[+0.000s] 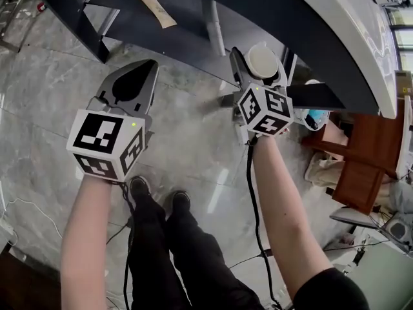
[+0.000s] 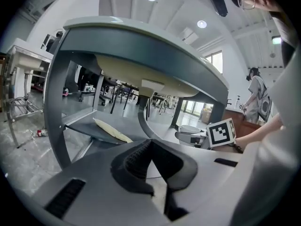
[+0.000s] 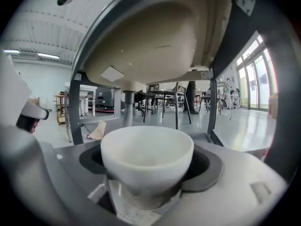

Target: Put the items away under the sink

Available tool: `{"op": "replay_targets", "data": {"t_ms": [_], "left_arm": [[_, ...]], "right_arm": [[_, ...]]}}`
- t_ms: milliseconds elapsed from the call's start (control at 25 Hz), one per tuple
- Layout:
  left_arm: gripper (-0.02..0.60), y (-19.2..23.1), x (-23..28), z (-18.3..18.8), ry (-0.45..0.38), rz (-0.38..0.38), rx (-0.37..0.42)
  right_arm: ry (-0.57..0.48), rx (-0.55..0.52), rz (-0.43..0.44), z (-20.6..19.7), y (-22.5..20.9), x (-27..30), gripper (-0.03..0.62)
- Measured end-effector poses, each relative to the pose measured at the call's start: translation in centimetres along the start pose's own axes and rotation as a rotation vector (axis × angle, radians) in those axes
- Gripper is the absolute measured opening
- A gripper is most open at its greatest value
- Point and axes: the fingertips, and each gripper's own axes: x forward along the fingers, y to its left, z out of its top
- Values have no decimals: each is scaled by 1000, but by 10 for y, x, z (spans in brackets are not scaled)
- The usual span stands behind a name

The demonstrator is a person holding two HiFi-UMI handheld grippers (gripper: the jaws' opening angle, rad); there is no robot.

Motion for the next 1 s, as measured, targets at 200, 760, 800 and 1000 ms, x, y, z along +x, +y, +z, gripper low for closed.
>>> {"op": "replay_targets", "data": {"t_ms": [200,760,800,1000], "left_arm": [[9,3,18,-5,5,-28,8],[9,5,27,-18,55,-41,-1],[9,4,26,-18,60,-41,-9],[9,0,22,-22,96,-37,-28]], "right_arm": [[0,17,-57,-10,-17,19,410],[-2,29,-148,-15,-39,55,410],[26,10,-150,-17,-39,57,410],[140,7,-143,-34,-40,49,413]]}}
